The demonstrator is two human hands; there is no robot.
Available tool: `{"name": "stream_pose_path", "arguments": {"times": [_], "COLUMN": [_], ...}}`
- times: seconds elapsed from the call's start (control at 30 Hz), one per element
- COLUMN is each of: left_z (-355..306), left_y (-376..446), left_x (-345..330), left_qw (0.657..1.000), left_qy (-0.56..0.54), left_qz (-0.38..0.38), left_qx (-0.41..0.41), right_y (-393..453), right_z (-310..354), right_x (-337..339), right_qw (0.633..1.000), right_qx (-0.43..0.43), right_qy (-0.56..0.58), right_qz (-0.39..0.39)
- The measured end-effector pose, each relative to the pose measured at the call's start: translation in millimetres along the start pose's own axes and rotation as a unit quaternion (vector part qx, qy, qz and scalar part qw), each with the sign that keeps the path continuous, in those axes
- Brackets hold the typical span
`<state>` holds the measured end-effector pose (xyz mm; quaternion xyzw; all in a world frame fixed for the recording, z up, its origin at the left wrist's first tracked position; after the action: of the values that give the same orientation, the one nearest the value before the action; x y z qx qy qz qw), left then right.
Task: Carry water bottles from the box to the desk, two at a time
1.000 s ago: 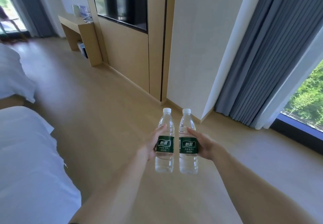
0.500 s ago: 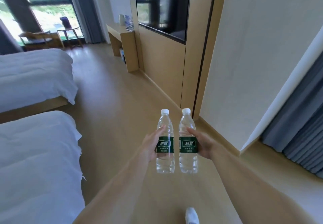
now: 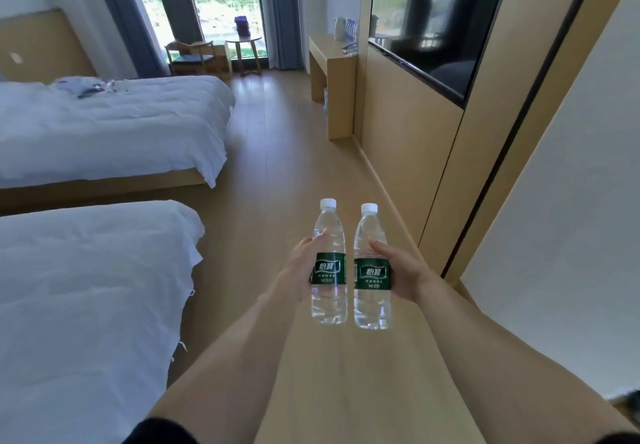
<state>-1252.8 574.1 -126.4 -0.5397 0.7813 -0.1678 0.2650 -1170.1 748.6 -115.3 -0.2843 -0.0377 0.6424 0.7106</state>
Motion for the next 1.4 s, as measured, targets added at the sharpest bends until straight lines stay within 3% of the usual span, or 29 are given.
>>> {"name": "stream_pose_path", "arguments": {"times": [0.33, 0.83, 1.4], "left_z": [-75.0, -265.7, -415.6], "left_y": [127.0, 355.6, 609.1], "left_x": [17.0, 61.0, 32.2], "left_qw": [1.000, 0.999, 0.997], "left_qy": [-0.020, -0.029, -0.051], "left_qz": [-0.008, 0.020, -0.031], "left_qx": [-0.016, -0.035, -0.056], "right_y": [147.0, 404.8, 684.3], "right_z": [75.1, 219.3, 363.4], "right_x": [2.2, -17.7, 53.2], "right_qw": [0.999, 0.999, 0.999], "right_qx": [0.010, 0.032, -0.007], "right_qy": [-0.026, -0.009, -0.028], "right_qz": [0.036, 0.036, 0.044]}}
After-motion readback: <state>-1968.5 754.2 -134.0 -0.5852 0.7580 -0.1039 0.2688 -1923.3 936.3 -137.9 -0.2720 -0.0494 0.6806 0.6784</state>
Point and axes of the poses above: each hand's wrist, its own y-axis towards the middle knuckle, its own x-axis out of the back of the hand, z = x × y, the point moved 2 cm from there along y, towards the middle knuckle, and after that the axes turned 4 degrees about x, right-handed, at the moved point
